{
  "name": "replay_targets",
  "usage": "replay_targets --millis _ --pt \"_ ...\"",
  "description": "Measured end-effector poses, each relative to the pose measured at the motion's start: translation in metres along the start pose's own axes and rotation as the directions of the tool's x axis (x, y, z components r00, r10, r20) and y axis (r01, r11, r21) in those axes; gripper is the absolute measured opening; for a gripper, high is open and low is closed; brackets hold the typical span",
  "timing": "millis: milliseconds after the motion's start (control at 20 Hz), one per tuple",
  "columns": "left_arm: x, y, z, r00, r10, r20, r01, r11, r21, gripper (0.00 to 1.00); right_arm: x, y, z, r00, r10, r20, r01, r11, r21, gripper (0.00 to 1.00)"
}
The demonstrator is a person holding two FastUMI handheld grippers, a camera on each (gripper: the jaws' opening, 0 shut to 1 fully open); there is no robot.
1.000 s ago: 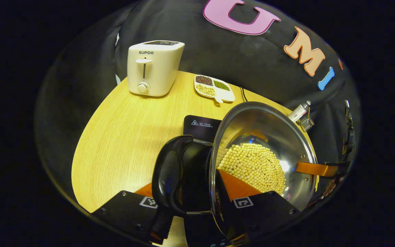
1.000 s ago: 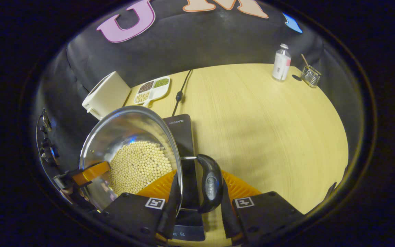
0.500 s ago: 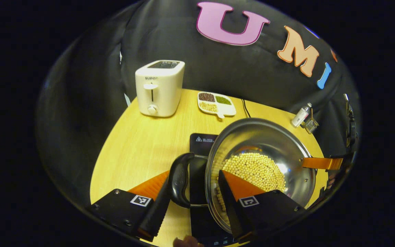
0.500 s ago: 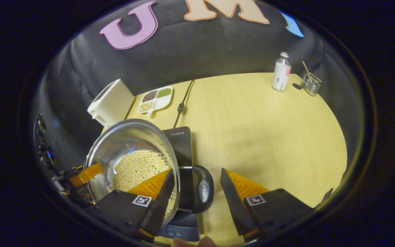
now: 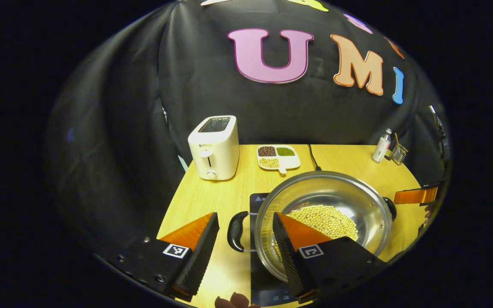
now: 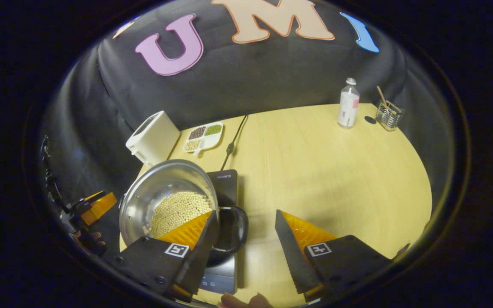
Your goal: First push the handle of the pot to place it horizontally, then grasp the pot with both hands and set it on the induction cooktop.
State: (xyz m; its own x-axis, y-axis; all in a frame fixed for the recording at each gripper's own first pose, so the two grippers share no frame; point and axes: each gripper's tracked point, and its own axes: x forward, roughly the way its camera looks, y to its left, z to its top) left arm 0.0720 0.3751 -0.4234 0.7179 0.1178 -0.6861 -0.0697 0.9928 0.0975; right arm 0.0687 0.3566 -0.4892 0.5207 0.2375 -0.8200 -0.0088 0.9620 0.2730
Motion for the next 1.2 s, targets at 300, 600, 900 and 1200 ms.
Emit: replay_targets --millis 300,600,900,1200 --pt "-0.058 -0.052 0.043 0.990 0.050 0.134 -0.048 0.999 -0.013 0.82 -0.053 -0.052 0.031 0.990 -0.017 0.139 0.023 0.999 -0.041 0.84" --pt "-0.123 -0.121 0.087 0.958 0.004 0.286 -0.007 1.000 0.009 0.98 -0.124 -0.085 0.067 0.946 -0.040 0.321 0.083 0.989 -0.122 0.93" --pt "-0.165 -0.178 0.135 0.915 -0.089 0.394 0.062 0.995 0.080 0.98 -0.210 -0.091 0.114 0.860 -0.047 0.508 0.130 0.983 -0.129 0.94" --pt "-0.234 -0.197 0.163 0.863 -0.116 0.491 0.117 0.993 0.028 1.00 -0.295 -0.090 0.121 0.810 -0.057 0.584 0.139 0.985 -0.097 0.94"
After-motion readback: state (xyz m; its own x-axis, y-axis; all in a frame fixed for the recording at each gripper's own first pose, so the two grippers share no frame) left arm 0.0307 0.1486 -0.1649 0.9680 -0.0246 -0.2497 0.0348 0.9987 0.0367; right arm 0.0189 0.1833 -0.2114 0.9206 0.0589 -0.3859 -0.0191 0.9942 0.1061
